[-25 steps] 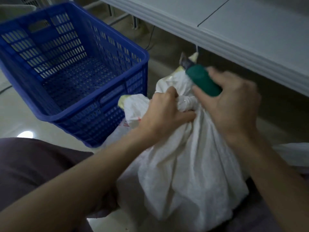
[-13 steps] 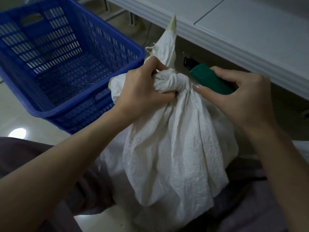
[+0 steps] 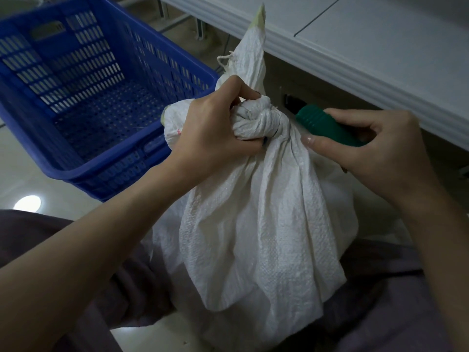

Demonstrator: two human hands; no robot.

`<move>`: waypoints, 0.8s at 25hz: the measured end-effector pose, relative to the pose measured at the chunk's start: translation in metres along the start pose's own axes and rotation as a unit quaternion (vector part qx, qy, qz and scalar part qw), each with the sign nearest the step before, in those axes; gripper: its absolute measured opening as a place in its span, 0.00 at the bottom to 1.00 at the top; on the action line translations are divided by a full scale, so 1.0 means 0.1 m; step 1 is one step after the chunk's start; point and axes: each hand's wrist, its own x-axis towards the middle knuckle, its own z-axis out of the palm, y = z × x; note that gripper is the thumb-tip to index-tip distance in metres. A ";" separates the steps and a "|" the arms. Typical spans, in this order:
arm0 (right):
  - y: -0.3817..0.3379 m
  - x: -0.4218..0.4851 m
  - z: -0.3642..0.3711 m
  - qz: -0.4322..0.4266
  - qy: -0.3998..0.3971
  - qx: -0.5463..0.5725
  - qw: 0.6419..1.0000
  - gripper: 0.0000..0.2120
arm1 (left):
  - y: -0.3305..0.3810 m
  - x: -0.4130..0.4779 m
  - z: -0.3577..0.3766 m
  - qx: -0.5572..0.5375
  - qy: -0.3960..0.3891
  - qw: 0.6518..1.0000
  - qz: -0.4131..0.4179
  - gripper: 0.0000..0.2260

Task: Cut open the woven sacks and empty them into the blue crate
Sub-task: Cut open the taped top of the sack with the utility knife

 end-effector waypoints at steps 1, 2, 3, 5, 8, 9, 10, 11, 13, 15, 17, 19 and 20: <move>-0.01 0.01 0.01 0.008 0.003 0.012 1.000 0.26 | 0.00 0.00 0.00 -0.003 -0.003 1.000 0.005 0.19; -0.02 0.01 0.03 0.013 0.000 0.018 1.000 0.26 | 0.01 0.00 0.00 -0.006 -0.006 1.000 0.009 0.20; -0.03 0.01 0.04 0.012 -0.007 0.019 1.000 0.25 | 0.01 0.00 0.00 -0.007 -0.008 1.000 0.011 0.20; -0.04 0.00 0.05 0.006 -0.025 0.010 1.000 0.22 | 0.01 0.00 0.00 -0.008 -0.010 1.000 0.013 0.21; -0.05 -0.01 0.02 0.009 -0.039 -0.012 0.999 0.23 | -0.01 0.01 -0.02 -0.013 -0.010 1.000 0.016 0.21; -0.05 -0.01 0.01 0.012 -0.041 -0.018 0.999 0.23 | -0.02 0.01 -0.02 -0.015 -0.009 1.000 0.016 0.21; -0.06 -0.01 0.00 0.013 -0.044 -0.022 0.999 0.23 | -0.02 0.02 -0.03 -0.016 -0.009 1.000 0.017 0.20; -0.06 -0.01 -0.01 0.014 -0.048 -0.025 0.998 0.22 | -0.03 0.02 -0.03 -0.017 -0.009 1.000 0.018 0.20; -0.08 0.00 -0.03 0.017 -0.055 -0.026 0.998 0.22 | -0.03 0.01 -0.03 -0.013 -0.008 1.000 0.025 0.20; -0.09 0.00 -0.04 0.014 -0.061 -0.028 0.998 0.21 | -0.04 0.02 -0.03 -0.008 -0.006 0.999 0.034 0.20; -0.08 0.00 -0.04 0.013 -0.066 -0.033 0.997 0.22 | -0.04 0.02 -0.03 -0.003 -0.008 0.999 0.039 0.20; -0.07 0.01 -0.06 0.015 -0.068 -0.034 0.997 0.24 | -0.04 0.02 -0.03 0.000 -0.009 0.999 0.042 0.20; -0.06 0.00 -0.06 0.014 -0.069 -0.034 0.997 0.25 | -0.05 0.02 -0.03 0.001 -0.010 0.999 0.043 0.20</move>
